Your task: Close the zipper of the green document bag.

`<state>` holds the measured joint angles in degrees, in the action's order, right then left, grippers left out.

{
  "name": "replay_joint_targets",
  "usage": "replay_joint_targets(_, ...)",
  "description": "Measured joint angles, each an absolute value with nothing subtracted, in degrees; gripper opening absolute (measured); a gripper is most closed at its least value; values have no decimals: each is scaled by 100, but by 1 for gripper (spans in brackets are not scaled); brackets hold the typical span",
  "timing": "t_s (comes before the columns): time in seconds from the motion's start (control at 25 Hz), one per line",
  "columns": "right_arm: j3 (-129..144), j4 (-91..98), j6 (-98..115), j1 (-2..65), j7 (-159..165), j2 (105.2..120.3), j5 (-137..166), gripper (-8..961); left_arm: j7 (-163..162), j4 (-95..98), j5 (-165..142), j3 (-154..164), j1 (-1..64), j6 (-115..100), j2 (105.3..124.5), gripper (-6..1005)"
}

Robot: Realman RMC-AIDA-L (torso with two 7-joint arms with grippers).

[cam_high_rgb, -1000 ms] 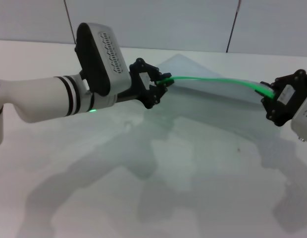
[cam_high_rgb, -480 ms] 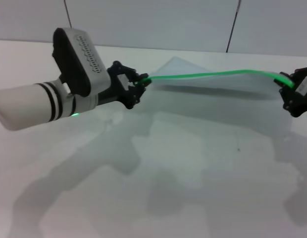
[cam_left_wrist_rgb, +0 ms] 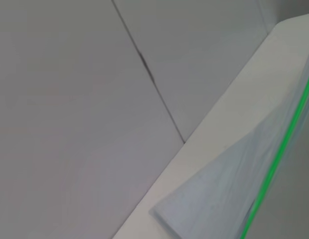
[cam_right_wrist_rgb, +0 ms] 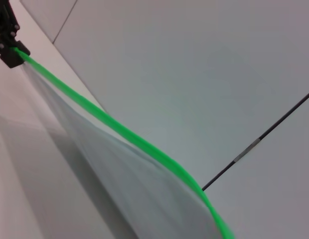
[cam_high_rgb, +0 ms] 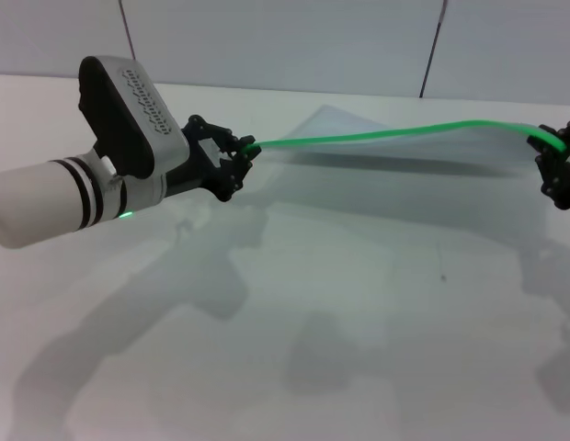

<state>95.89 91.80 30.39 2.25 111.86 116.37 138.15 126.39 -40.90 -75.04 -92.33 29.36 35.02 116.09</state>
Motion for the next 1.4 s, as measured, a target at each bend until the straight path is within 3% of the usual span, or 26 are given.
replay_joint_targets(0.28, 9804, 9170, 2768, 196, 11168, 11639, 13850, 147, 12643, -4085, -7495, -9242, 2942, 3493, 11611, 84)
replay_joint_targets(0.68, 10215, 9161, 758, -281, 12049, 11663, 13823, 169, 12732, -4288, -6384, -9263, 2809, 3395, 11634, 84)
replay_joint_targets(0.92, 10944, 8620, -1893, -508, 12818, 11641, 13696, 402, 13437, -4720, -4768, -9313, 2313, 4032, 11638, 230)
replay_joint_targets(1.12, 11614, 7214, -3883, 10, 13306, 11626, 13286, 648, 13941, -4315, -3552, -9303, 2231, 4877, 11651, 485)
replay_joint_targets(1.32, 12137, 5269, -5237, 1063, 14140, 11620, 12575, 708, 14728, -3760, -2922, -9115, 2257, 5320, 11709, 724)
replay_joint_targets(1.4, 12355, 4424, -5760, 1477, 14920, 11620, 12295, 707, 15061, -3643, -2545, -8964, 2256, 5360, 11743, 745)
